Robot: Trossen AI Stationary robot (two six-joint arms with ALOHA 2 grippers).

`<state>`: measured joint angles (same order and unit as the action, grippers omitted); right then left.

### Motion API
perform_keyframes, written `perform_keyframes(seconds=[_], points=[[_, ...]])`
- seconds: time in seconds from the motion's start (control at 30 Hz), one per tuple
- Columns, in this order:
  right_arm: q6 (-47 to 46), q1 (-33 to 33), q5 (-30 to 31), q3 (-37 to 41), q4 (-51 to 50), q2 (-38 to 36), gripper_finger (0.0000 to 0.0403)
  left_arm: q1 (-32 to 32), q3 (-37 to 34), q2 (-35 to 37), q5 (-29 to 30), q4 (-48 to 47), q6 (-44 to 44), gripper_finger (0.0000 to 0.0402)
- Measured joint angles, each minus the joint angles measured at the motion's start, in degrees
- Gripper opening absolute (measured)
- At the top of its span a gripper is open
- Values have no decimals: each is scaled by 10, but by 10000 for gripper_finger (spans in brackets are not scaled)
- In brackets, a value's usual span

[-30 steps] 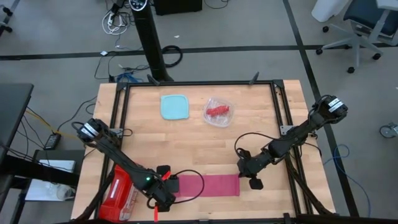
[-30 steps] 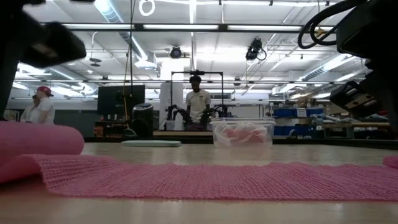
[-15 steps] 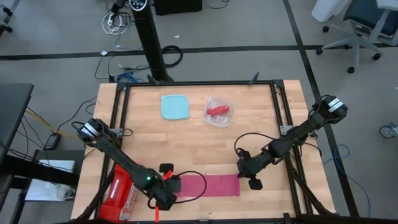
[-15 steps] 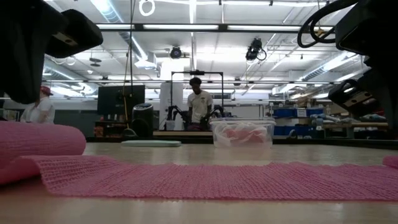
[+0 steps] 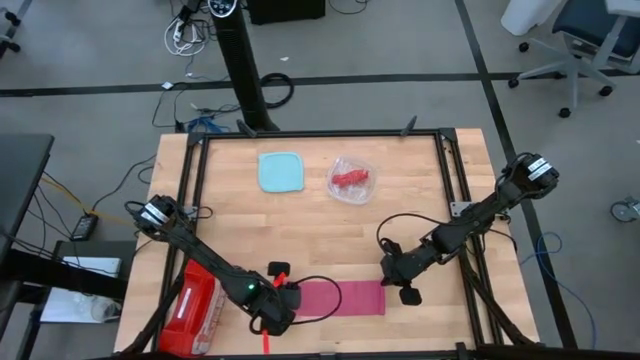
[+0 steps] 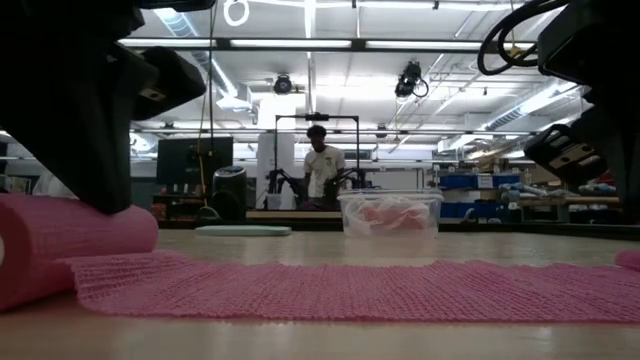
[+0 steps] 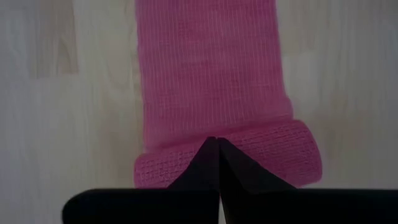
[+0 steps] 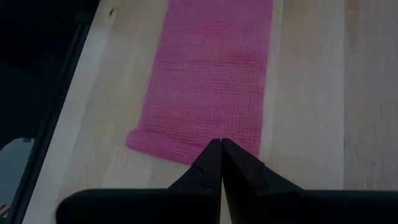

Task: Roll bandage
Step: Roll the pink bandage

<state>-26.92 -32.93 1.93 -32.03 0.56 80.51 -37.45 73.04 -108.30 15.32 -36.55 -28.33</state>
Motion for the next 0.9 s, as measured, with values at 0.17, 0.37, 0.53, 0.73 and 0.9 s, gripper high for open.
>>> perform_keyframes(seconds=[0.17, 0.37, 0.53, 0.73, 0.9], points=[[0, 0, 0, 0, 4, 0, 11, 8, -1, -4, 3, 22, 23, 1], [-5, 0, 11, 0, 8, 0, 11, 20, 2, -7, 18, 47, 43, 1], [-9, 0, 15, 0, 10, 0, 11, 25, 34, -7, 21, 33, 58, 1], [-16, 0, 17, 0, 11, 0, 11, 25, 91, -6, -10, -58, 55, 1], [-15, 0, 15, 0, 11, 0, 11, 24, 107, -6, -67, -124, 31, 1]])
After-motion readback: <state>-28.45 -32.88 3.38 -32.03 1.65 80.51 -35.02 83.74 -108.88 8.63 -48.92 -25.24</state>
